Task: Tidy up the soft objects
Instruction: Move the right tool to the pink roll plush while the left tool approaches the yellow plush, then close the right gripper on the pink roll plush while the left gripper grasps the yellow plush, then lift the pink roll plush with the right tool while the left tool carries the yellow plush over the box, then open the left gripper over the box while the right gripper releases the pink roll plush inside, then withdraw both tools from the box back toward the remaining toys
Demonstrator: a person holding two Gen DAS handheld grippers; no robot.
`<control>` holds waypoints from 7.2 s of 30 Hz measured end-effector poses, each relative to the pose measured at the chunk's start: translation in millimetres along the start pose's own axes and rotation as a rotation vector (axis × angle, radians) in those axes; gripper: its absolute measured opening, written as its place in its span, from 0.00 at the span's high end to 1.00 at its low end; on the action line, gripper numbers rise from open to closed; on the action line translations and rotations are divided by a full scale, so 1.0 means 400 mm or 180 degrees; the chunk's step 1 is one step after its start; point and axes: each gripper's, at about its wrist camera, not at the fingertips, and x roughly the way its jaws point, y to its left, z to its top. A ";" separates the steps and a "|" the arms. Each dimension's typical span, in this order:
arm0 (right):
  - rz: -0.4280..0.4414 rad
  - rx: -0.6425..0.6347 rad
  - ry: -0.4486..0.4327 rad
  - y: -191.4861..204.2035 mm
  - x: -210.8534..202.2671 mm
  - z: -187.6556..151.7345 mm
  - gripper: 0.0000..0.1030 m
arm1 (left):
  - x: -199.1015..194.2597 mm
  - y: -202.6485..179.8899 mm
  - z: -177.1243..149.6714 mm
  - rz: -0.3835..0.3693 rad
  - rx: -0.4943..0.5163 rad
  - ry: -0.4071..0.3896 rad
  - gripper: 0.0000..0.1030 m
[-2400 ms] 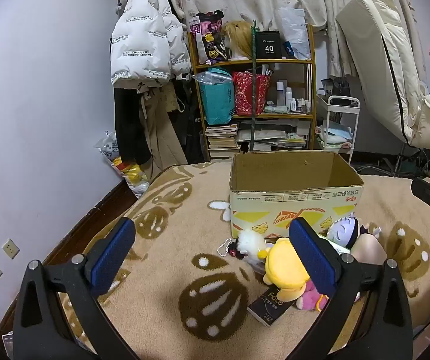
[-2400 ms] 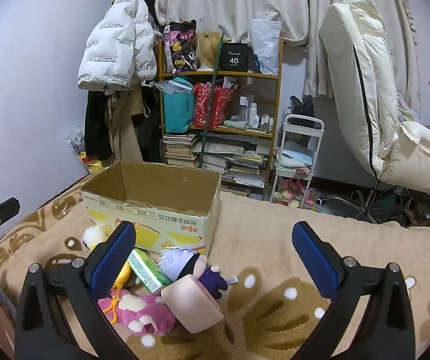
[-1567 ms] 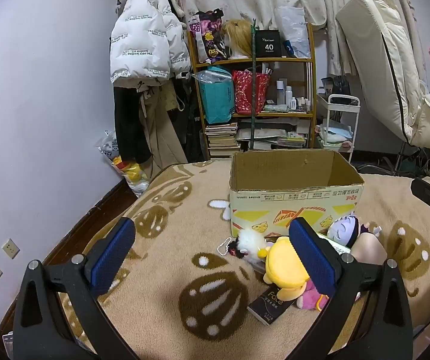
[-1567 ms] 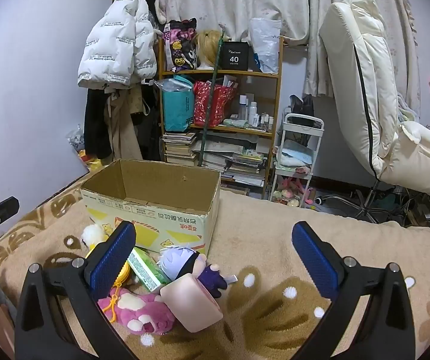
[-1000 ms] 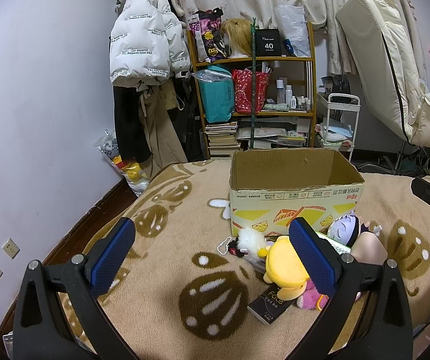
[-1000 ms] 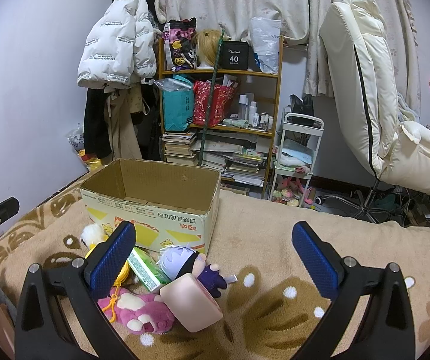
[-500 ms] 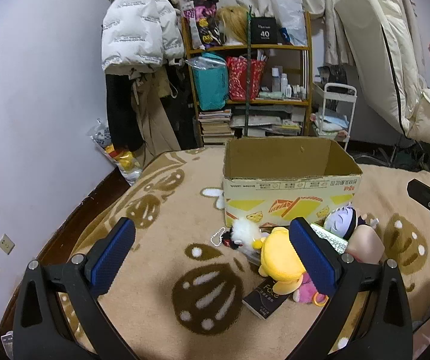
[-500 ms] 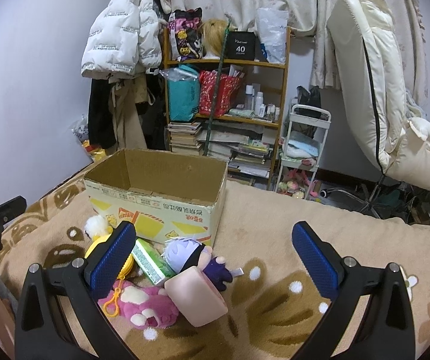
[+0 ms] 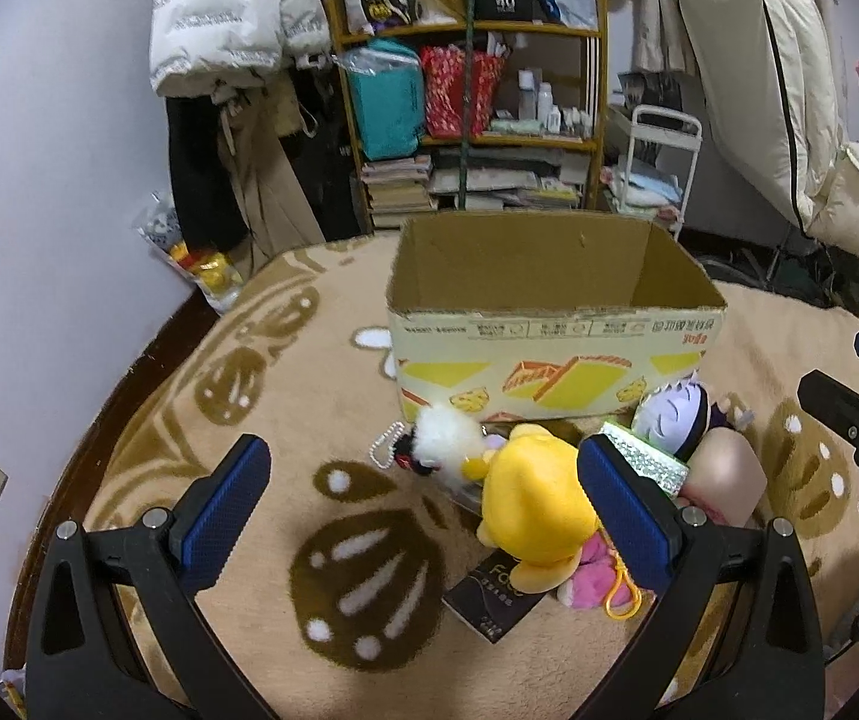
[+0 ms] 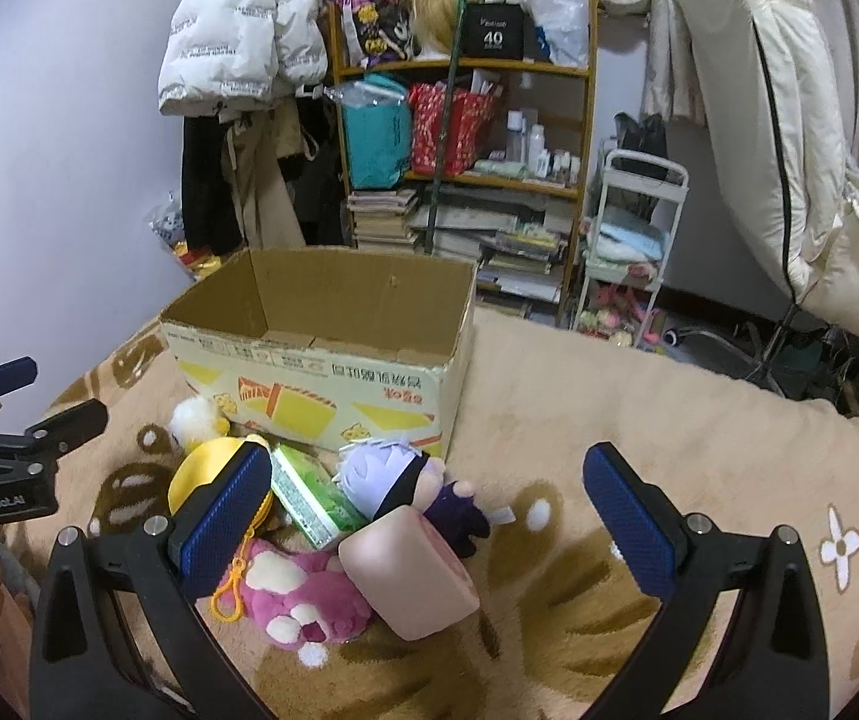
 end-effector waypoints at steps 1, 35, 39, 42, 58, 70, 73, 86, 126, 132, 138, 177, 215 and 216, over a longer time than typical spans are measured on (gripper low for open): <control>0.0016 -0.0005 0.0035 0.000 0.007 0.000 0.00 | 0.011 -0.004 0.000 -0.0022 0.0005 0.0046 0.02; 0.0408 0.0247 0.1418 -0.018 0.266 -0.087 0.43 | 0.283 -0.106 -0.055 -0.0477 0.0086 0.1143 0.02; 0.0428 0.0247 0.1459 -0.012 0.273 -0.095 0.47 | 0.294 -0.107 -0.060 -0.0486 0.0055 0.1193 0.03; 0.0410 0.0225 0.1478 -0.005 0.275 -0.097 0.50 | 0.309 -0.100 -0.064 -0.0516 -0.0016 0.1262 0.04; 0.0407 0.0300 0.1493 -0.018 0.276 -0.099 0.65 | 0.335 -0.117 -0.076 -0.0756 0.0036 0.1336 0.47; 0.0208 0.0392 0.1228 -0.039 0.199 -0.080 0.68 | 0.213 -0.128 -0.049 -0.0533 0.0160 0.0981 0.49; 0.0214 0.0403 0.1129 -0.039 0.175 -0.071 0.68 | 0.189 -0.136 -0.045 -0.0472 0.0167 0.0890 0.49; 0.0327 0.0237 0.0478 0.004 0.046 -0.030 0.68 | 0.065 -0.139 -0.027 -0.0300 0.0229 0.0307 0.48; 0.0558 0.0177 -0.0956 0.028 0.037 0.243 0.68 | 0.020 -0.047 0.228 -0.0026 0.0151 -0.0736 0.48; 0.0592 0.0160 -0.0888 0.031 0.092 0.250 0.68 | 0.084 -0.047 0.235 -0.0053 0.0142 -0.0640 0.48; 0.0664 0.0185 -0.0764 0.027 0.145 0.234 0.67 | 0.136 -0.060 0.231 -0.0062 0.0169 -0.0575 0.48; 0.0827 0.0338 -0.0369 0.014 0.260 0.176 0.56 | 0.252 -0.118 0.221 -0.0222 0.0197 -0.0304 0.33; 0.0551 0.0326 -0.0243 0.045 0.000 0.053 0.00 | 0.009 -0.050 0.046 -0.0135 0.0108 0.0067 0.06; 0.0548 0.0316 -0.0233 0.048 -0.004 0.050 0.00 | -0.003 -0.051 0.040 -0.0129 0.0126 0.0056 0.06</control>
